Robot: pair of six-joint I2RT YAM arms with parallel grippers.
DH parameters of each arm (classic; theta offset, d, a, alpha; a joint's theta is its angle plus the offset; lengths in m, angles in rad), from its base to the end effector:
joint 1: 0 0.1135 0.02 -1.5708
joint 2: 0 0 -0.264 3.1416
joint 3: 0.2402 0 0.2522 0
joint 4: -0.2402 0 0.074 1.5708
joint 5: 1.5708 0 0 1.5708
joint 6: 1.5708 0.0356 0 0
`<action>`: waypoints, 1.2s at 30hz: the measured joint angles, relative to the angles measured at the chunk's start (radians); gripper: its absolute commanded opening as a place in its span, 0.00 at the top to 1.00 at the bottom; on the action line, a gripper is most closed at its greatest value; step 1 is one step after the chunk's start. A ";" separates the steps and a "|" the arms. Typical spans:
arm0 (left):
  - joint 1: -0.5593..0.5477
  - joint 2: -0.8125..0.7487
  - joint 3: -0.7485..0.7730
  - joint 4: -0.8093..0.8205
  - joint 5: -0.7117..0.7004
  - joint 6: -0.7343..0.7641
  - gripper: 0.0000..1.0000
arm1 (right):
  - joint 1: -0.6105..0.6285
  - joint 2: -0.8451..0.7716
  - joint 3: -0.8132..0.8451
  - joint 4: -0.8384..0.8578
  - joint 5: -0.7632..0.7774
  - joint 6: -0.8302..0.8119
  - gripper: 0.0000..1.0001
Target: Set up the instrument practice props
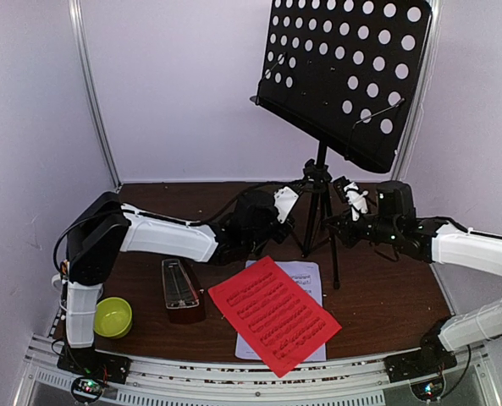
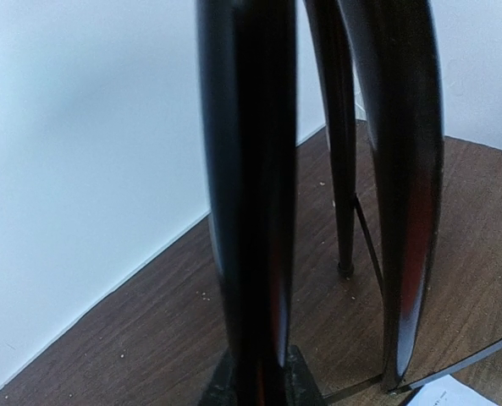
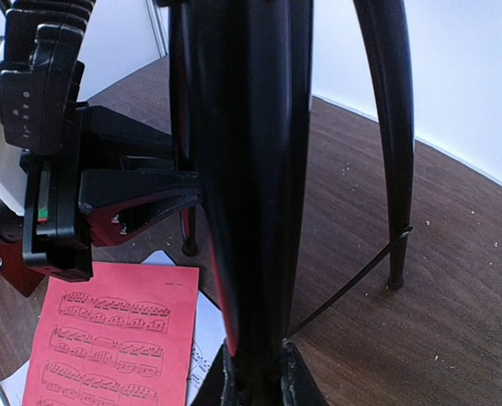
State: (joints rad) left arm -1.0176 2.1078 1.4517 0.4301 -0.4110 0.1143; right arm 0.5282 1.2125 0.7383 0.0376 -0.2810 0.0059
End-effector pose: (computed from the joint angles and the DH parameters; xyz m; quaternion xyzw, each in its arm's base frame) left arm 0.2694 -0.4092 0.2146 0.3034 0.7146 -0.1225 0.6183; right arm 0.2289 0.1450 0.2565 -0.2883 0.7874 0.2543 0.4819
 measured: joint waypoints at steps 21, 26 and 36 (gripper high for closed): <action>0.074 0.014 0.010 0.016 -0.054 -0.023 1.00 | 0.013 0.266 0.263 -0.049 0.081 -0.042 1.00; 0.110 0.017 0.043 -0.045 -0.043 -0.035 1.00 | 0.009 0.344 0.364 -0.085 0.077 -0.065 1.00; 0.136 0.011 0.098 -0.178 0.109 -0.027 0.86 | -0.030 0.340 0.354 -0.096 -0.020 -0.088 0.95</action>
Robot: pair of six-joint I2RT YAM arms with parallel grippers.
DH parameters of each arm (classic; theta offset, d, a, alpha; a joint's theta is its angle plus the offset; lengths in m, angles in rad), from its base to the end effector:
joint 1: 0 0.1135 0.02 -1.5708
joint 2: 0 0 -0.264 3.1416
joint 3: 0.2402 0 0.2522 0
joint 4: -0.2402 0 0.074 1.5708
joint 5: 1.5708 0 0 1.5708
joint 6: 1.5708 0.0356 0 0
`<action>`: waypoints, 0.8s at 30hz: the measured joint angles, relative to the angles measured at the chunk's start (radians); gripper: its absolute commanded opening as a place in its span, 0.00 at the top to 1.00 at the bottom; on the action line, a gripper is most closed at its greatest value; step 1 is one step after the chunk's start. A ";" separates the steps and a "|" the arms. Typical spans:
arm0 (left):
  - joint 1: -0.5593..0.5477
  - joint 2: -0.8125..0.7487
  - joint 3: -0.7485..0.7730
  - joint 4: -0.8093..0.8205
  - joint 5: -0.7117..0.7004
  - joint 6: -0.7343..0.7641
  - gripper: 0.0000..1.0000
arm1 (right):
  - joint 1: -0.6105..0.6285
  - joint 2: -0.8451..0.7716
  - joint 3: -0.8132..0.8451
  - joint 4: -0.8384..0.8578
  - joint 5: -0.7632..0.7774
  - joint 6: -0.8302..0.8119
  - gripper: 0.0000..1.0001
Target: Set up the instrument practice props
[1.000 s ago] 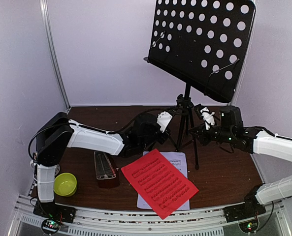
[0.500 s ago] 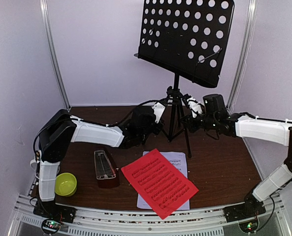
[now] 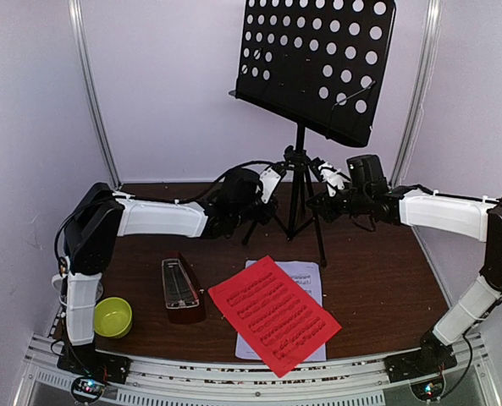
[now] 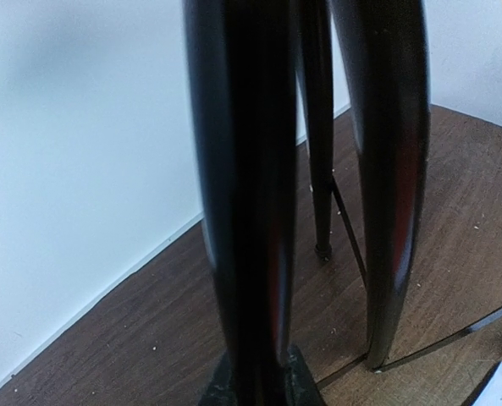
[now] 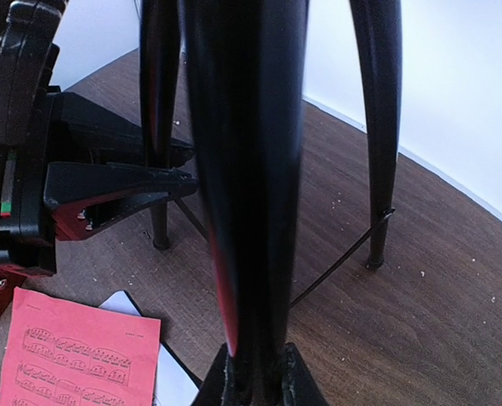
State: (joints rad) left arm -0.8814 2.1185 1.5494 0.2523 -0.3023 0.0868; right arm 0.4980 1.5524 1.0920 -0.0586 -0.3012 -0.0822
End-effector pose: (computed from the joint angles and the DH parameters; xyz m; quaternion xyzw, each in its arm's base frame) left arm 0.3254 -0.3781 0.2238 0.2944 0.7497 -0.1120 0.5820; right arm 0.3069 0.1789 0.2688 -0.3168 0.7978 0.2294 0.4588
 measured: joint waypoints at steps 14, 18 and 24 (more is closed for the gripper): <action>0.047 -0.018 -0.041 -0.186 0.246 0.085 0.29 | -0.023 -0.123 -0.153 0.072 -0.043 0.010 0.19; 0.067 -0.025 -0.077 -0.212 0.315 0.087 0.28 | -0.024 -0.150 -0.225 0.113 -0.051 0.027 0.19; 0.107 -0.026 -0.096 -0.247 0.399 0.079 0.30 | -0.027 -0.108 -0.291 0.142 -0.051 0.045 0.23</action>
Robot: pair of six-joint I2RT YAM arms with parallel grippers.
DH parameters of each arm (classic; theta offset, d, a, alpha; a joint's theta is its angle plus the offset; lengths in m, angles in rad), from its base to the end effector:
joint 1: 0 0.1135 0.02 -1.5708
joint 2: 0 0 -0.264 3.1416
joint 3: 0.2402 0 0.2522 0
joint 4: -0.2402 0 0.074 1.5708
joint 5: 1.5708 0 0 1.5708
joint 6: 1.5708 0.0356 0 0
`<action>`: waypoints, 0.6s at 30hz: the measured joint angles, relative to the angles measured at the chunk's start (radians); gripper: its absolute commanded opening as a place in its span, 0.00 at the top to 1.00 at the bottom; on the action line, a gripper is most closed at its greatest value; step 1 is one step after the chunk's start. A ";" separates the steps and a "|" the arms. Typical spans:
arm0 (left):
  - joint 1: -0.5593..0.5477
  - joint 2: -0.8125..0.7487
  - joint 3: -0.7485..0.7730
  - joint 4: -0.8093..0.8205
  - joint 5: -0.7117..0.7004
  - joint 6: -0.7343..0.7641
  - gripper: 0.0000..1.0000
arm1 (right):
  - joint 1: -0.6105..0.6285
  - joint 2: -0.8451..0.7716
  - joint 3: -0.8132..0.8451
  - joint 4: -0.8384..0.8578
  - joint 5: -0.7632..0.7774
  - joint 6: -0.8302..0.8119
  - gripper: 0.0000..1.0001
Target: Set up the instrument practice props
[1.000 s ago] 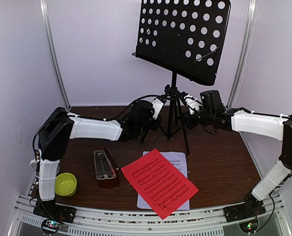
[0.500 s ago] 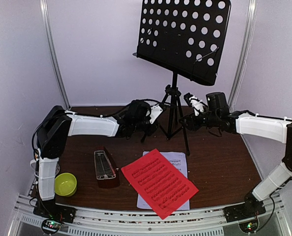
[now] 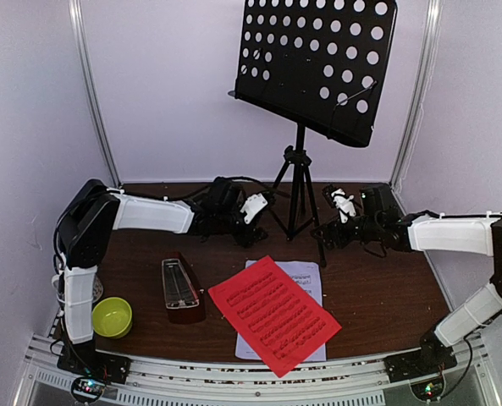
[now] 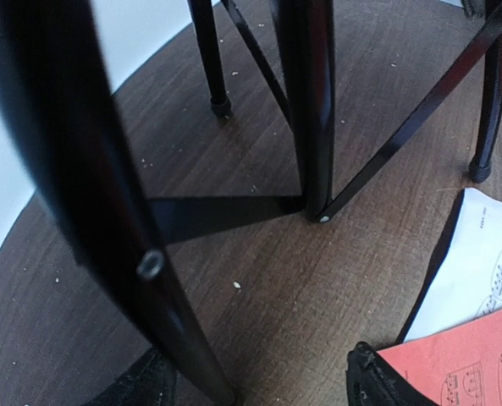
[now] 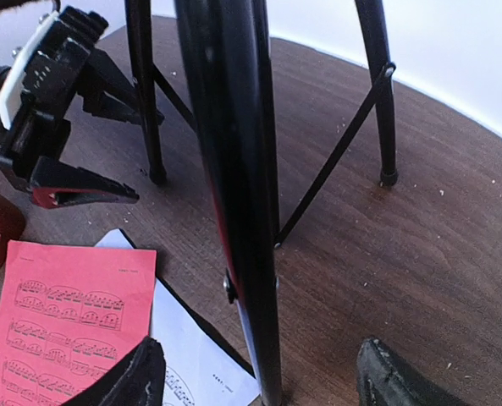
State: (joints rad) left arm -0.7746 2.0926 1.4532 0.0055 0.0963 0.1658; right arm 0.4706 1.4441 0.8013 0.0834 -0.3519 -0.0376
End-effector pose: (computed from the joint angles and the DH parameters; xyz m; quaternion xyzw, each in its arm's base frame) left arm 0.3350 -0.3327 0.1795 0.4232 0.7847 -0.1761 0.4174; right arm 0.2705 0.1514 0.2196 -0.2986 0.8124 0.2520 0.4329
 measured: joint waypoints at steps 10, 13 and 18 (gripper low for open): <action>0.032 0.012 0.035 -0.030 0.085 -0.001 0.46 | -0.007 0.107 0.000 0.045 0.011 -0.009 0.43; 0.034 0.015 0.043 -0.029 0.097 -0.003 0.57 | -0.007 0.118 0.012 0.049 0.017 -0.011 0.52; 0.045 0.028 0.051 -0.021 0.113 -0.008 0.70 | -0.007 0.146 0.046 0.058 0.024 -0.013 0.64</action>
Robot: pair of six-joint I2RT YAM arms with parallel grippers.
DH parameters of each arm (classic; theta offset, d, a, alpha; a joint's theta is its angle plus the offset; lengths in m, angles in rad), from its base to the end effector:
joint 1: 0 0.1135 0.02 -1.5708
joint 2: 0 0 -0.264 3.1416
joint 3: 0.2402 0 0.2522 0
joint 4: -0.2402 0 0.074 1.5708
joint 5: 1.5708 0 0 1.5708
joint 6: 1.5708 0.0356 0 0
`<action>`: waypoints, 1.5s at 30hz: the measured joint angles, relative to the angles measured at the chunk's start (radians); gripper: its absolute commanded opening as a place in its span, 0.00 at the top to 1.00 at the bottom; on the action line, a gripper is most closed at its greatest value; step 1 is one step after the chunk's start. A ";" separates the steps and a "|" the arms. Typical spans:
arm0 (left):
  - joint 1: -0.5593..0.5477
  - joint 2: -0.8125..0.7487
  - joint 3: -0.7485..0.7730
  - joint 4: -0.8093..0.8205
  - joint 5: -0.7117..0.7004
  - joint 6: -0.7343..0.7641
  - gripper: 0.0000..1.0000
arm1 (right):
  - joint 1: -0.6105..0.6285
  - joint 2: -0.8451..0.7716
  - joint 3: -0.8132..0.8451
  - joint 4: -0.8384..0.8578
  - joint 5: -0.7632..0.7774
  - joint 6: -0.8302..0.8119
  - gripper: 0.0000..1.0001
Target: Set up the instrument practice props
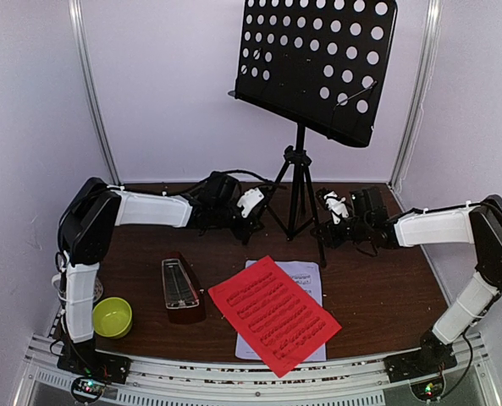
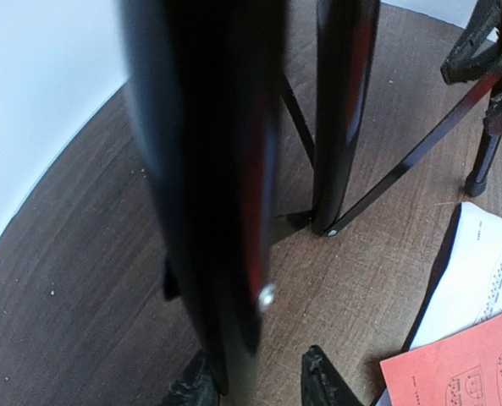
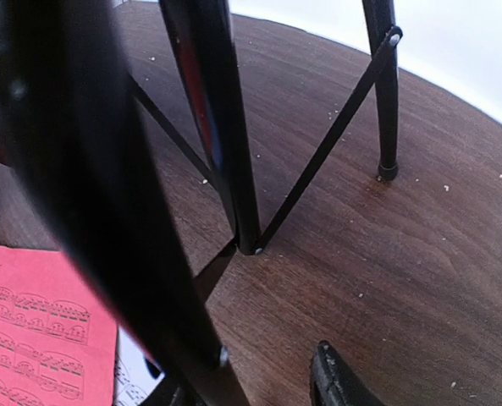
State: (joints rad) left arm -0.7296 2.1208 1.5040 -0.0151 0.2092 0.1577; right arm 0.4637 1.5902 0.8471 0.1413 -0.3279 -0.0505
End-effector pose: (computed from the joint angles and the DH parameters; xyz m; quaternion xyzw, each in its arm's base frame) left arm 0.3531 -0.3257 0.1815 0.4234 0.7808 -0.2162 0.4054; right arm 0.2944 0.1600 0.1949 -0.2955 0.8250 0.2356 0.4201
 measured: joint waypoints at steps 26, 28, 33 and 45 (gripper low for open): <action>-0.004 -0.019 -0.089 0.132 -0.060 -0.006 1.00 | 0.007 -0.011 -0.010 -0.011 0.005 -0.031 1.00; -0.008 -0.039 -0.119 0.138 -0.068 -0.009 1.00 | 0.011 -0.033 -0.026 -0.030 0.012 -0.032 1.00; -0.012 -0.089 -0.193 0.151 -0.078 -0.033 1.00 | 0.020 -0.070 -0.050 -0.064 0.025 -0.030 1.00; -0.016 -0.188 -0.374 0.255 -0.103 -0.116 1.00 | 0.039 -0.146 -0.119 -0.072 0.048 0.001 1.00</action>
State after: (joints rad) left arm -0.7456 1.9324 1.1301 0.2398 0.1066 0.0414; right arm 0.5022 1.4437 0.7277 0.0696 -0.2798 -0.0498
